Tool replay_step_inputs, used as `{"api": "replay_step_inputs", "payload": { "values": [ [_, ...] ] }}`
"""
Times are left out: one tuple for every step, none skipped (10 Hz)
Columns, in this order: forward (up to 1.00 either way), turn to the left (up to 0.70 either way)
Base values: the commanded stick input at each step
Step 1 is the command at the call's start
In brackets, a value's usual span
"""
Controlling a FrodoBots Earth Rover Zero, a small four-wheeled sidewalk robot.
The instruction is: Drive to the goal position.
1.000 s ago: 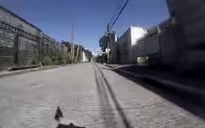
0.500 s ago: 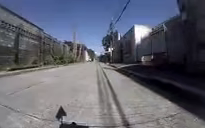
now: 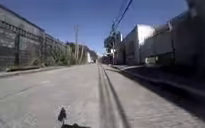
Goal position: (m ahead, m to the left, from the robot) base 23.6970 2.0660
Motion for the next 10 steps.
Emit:
{"api": "replay_step_inputs", "payload": {
  "values": [
    [0.70, 0.00],
    [0.70, 0.00],
    [0.70, 0.00],
    [0.70, 0.00],
    [0.70, 0.00],
    [0.70, 0.00],
    [0.70, 0.00],
    [0.70, 0.00],
    [0.70, 0.00],
    [0.70, 0.00]
  ]
}}
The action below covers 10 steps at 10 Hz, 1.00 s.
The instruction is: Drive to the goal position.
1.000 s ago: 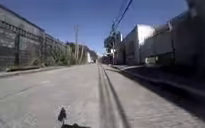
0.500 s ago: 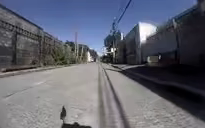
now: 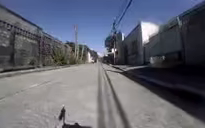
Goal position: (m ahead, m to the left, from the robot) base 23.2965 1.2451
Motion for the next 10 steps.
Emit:
{"api": "replay_step_inputs", "payload": {
  "values": [
    [0.70, 0.00],
    [0.70, 0.00],
    [0.70, 0.00],
    [0.70, 0.00],
    [0.70, 0.00],
    [0.70, 0.00],
    [0.70, 0.00],
    [0.70, 0.00],
    [0.70, 0.00],
    [0.70, 0.00]
  ]
}}
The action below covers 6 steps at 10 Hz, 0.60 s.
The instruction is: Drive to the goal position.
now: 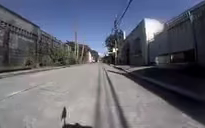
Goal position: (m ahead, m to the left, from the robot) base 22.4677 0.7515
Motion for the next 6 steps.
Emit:
{"api": "replay_step_inputs", "payload": {
  "values": [
    [0.70, 0.00],
    [0.70, 0.00],
    [0.70, 0.00],
    [0.70, 0.00],
    [0.70, 0.00],
    [0.70, 0.00]
  ]
}}
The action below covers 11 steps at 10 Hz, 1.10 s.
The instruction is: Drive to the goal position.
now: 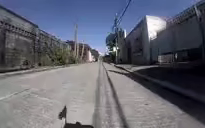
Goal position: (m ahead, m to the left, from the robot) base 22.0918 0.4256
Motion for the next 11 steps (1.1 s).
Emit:
{"api": "replay_step_inputs", "payload": {
  "values": [
    [0.70, 0.00],
    [0.70, 0.00],
    [0.70, 0.00],
    [0.70, 0.00],
    [0.70, 0.00],
    [0.70, 0.00],
    [0.70, 0.00],
    [0.70, 0.00],
    [0.70, 0.00],
    [0.70, 0.00],
    [0.70, 0.00]
  ]
}}
